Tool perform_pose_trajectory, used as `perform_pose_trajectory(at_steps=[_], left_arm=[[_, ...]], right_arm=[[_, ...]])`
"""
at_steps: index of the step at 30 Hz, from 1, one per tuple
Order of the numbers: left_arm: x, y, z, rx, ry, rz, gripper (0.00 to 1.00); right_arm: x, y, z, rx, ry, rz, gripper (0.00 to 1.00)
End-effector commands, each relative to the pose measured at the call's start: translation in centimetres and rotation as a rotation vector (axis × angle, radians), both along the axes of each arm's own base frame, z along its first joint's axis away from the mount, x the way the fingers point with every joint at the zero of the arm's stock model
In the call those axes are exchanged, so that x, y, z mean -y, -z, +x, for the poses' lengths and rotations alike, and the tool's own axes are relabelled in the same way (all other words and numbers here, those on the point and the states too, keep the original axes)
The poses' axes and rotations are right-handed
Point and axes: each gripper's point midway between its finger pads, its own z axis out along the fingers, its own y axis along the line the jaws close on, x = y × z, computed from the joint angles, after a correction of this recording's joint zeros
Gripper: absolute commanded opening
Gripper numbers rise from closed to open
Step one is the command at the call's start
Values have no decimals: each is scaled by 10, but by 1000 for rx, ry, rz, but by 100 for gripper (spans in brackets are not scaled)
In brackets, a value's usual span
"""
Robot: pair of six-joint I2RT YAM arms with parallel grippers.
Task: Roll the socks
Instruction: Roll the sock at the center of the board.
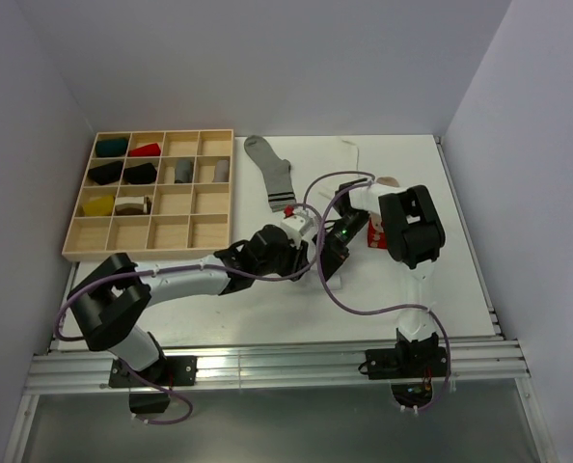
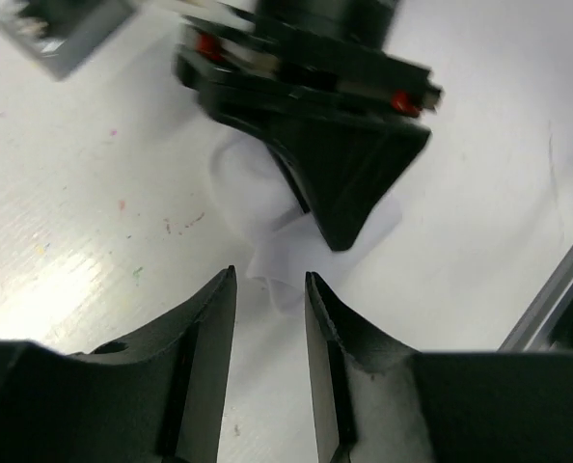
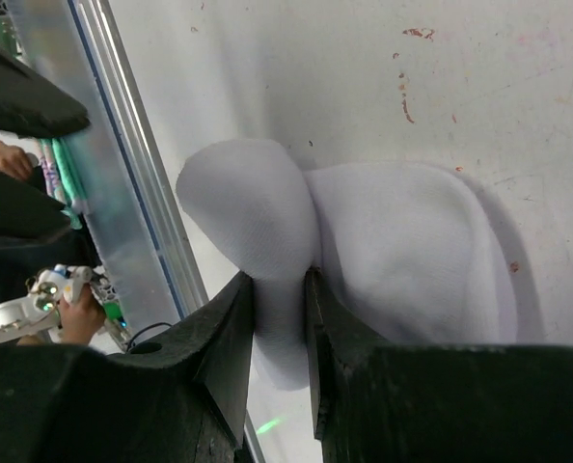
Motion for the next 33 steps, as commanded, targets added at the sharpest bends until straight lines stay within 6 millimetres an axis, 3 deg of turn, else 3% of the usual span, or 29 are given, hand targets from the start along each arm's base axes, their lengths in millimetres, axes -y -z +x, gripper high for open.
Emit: perform_pose_trajectory(at_steps=[1, 8, 16, 24, 26, 30, 33], left_arm=[[16, 0, -9, 131, 237, 83, 39], [36, -2, -14, 157, 354, 73, 41], [49, 20, -21, 151, 426, 115, 45], [46, 42, -22, 115, 415, 147, 44], [47, 46, -21, 100, 408, 147, 41], [50, 59, -25, 32, 406, 158, 20], [54, 64, -27, -14, 402, 157, 10]], right_arm=[[16, 23, 10, 54, -55, -75, 22], [16, 24, 8, 32, -57, -78, 22], [15, 24, 9, 17, -58, -75, 23], [14, 24, 9, -1, -56, -70, 27], [13, 24, 10, -2, -54, -71, 27], [14, 24, 14, 27, -46, -87, 28], [14, 22, 22, 83, -26, -98, 36]])
